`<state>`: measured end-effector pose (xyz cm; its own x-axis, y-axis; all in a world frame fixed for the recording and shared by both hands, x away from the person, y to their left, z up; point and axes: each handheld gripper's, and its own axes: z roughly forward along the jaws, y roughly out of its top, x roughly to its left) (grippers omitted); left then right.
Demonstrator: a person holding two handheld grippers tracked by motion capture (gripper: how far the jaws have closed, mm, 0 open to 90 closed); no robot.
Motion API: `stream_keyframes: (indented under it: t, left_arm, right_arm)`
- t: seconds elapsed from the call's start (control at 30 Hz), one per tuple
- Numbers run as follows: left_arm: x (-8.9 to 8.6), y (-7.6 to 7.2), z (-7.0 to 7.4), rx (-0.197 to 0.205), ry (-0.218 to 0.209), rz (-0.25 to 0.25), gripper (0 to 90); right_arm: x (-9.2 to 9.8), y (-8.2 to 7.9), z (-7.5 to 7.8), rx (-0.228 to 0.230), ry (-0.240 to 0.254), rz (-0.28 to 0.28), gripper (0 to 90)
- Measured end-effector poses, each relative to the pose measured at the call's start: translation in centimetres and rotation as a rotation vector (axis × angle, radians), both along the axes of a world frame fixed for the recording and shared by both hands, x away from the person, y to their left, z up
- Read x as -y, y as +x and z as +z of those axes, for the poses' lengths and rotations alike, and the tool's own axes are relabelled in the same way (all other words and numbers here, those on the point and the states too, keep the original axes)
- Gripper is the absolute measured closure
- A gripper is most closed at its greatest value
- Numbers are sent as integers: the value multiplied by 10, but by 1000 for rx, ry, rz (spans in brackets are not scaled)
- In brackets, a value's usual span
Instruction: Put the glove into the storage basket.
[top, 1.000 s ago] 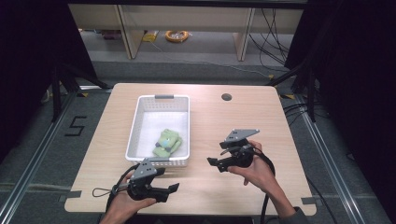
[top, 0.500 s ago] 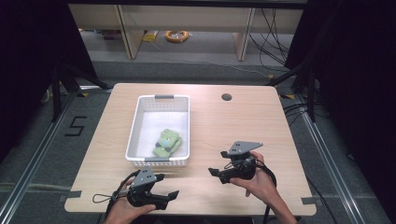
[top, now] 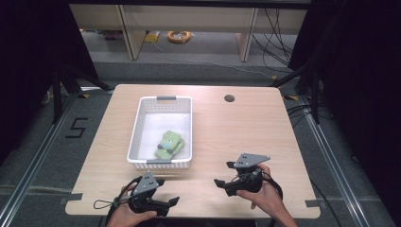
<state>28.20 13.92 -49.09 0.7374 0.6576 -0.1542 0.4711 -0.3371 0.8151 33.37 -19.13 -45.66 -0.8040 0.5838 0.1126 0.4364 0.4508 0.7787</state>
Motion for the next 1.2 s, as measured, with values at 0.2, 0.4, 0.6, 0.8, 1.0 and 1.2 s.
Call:
stream_keyframes:
  t: [0.2, 0.4, 0.6, 0.8, 1.0, 1.2]
  left_arm:
    - [0, -2, -4, -9, 10, -15, 180]
    - [-1, -4, -5, -17, 33, -32, 184]
    - [-1, -11, -3, 0, 65, -57, 189]
    - [-1, -12, -6, 2, 51, -36, 195]
    - [-1, -12, -7, 7, 48, -33, 195]
    - [-3, -9, -10, -20, 69, -18, 190]
  right_arm:
    - [6, -8, -11, 4, -7, 11, 200]
    - [12, -20, -21, -13, -28, 2, 198]
    - [18, -34, -29, -13, -38, -6, 195]
    - [25, -44, -33, -21, -51, -15, 194]
    - [28, -47, -36, -25, -83, -10, 194]
    - [27, -46, -38, -37, -99, -5, 190]
